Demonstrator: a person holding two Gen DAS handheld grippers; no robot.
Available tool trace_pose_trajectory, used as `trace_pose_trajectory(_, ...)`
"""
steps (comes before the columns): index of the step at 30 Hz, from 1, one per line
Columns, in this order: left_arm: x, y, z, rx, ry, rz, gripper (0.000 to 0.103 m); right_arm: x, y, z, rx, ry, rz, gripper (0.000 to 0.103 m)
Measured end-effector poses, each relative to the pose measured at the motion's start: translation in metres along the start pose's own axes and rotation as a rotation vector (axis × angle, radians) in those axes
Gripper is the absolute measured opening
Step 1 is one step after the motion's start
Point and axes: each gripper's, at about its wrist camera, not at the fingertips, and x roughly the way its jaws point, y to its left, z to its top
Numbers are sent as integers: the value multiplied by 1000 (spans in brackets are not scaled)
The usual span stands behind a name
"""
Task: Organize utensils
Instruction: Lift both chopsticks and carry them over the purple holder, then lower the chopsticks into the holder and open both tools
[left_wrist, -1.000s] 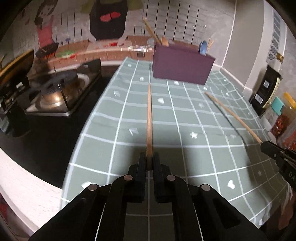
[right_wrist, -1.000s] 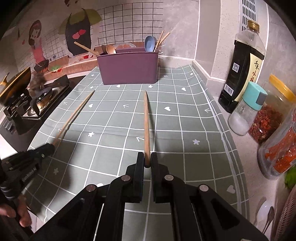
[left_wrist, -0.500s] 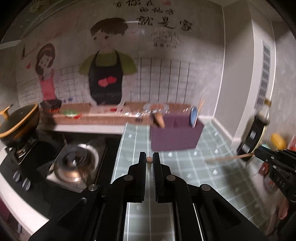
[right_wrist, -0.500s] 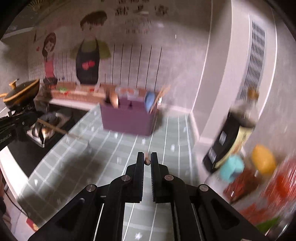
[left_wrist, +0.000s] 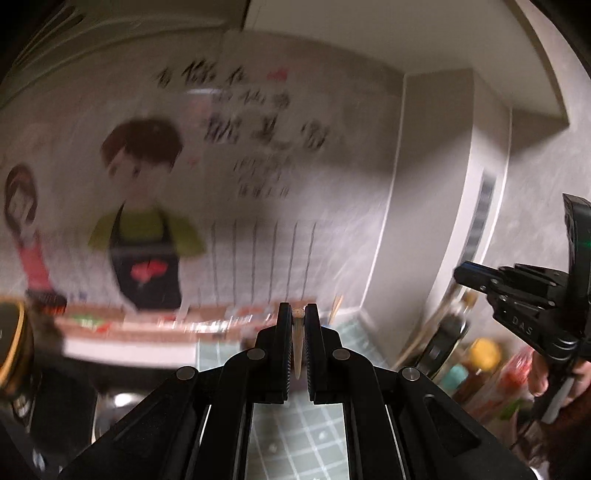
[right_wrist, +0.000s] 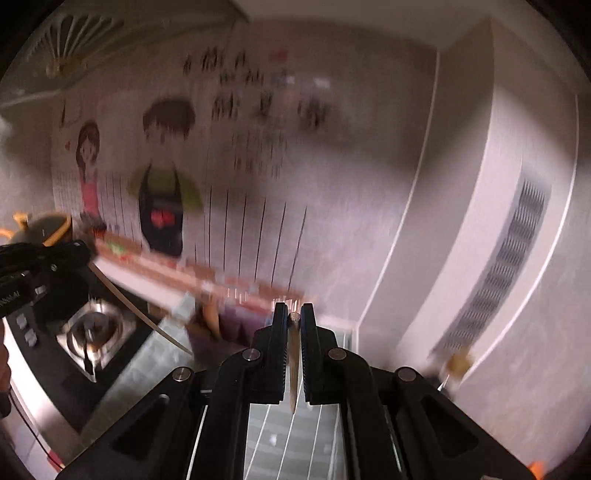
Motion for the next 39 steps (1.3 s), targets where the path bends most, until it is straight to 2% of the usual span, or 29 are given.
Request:
trace_pose_trajectory(2, 5, 2, 26, -5, -1, -27, 7, 1, -7, 24, 27, -15, 22, 6)
trace_pose_trajectory(4, 16, 5, 49, 7, -6, -18, 7, 9, -11, 43, 48, -30, 40, 6)
trace_pose_trajectory(7, 34, 12, 63, 13, 12, 4, 7, 33, -17, 60, 86, -10, 81, 6)
trace_pose_trajectory(9, 54, 21, 65, -5, 56, 1, 7, 59, -18, 64, 109, 22, 98, 6)
trace_pose_trajectory(18, 132, 55, 27, -57, 224, 25, 7, 163, -6, 33, 137, 152, 95, 6)
trace_pose_trajectory(27, 195, 76, -9, -114, 347, 33, 7, 235, -9, -6, 189, 262, 126, 6)
trace_pose_trajectory(32, 221, 84, -28, -166, 394, 0, 7, 256, -5, -28, 181, 318, 133, 6)
trace_pose_trajectory(36, 230, 84, -39, -187, 398, -8, 7, 255, -3, -34, 143, 289, 104, 6)
trace_pose_trajectory(39, 231, 83, -38, -208, 387, -24, 8, 253, -6, -34, 147, 290, 132, 6)
